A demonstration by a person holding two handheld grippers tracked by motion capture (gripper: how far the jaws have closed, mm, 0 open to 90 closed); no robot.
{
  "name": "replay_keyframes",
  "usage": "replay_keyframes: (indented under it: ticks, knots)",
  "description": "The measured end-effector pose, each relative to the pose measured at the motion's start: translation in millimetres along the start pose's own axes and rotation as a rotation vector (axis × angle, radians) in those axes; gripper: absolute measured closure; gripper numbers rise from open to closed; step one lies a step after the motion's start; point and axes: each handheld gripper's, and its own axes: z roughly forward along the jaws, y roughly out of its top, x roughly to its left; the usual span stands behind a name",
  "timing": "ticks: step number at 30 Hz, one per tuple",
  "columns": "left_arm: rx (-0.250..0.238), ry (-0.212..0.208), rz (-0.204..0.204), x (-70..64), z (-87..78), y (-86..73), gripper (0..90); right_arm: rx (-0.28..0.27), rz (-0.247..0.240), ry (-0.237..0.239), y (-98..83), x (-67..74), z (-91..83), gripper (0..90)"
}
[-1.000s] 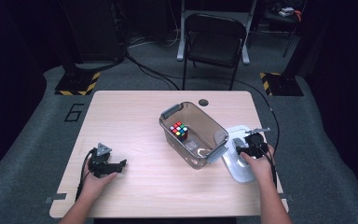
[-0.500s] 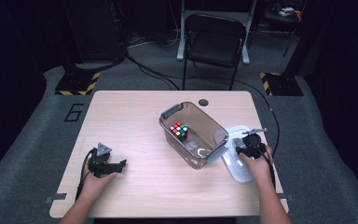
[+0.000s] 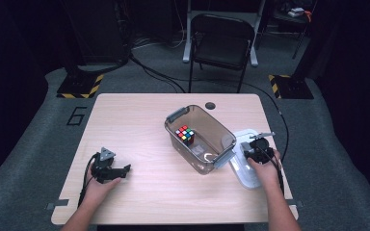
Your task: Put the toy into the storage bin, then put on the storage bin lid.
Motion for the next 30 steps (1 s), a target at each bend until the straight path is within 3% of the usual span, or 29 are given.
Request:
replay_keyframes:
  ticks: [13,30]
  knots:
    - [0.0,0.0,0.0,0.0,0.0,0.0,13.8,-0.029,0.008,0.0,6.9,2.6,-14.5,66.7]
    - [0.001,0.0,-0.002,-0.2,-0.2,-0.2,13.8,-0.024,0.01,0.013,21.0,-9.2,-32.7,66.7]
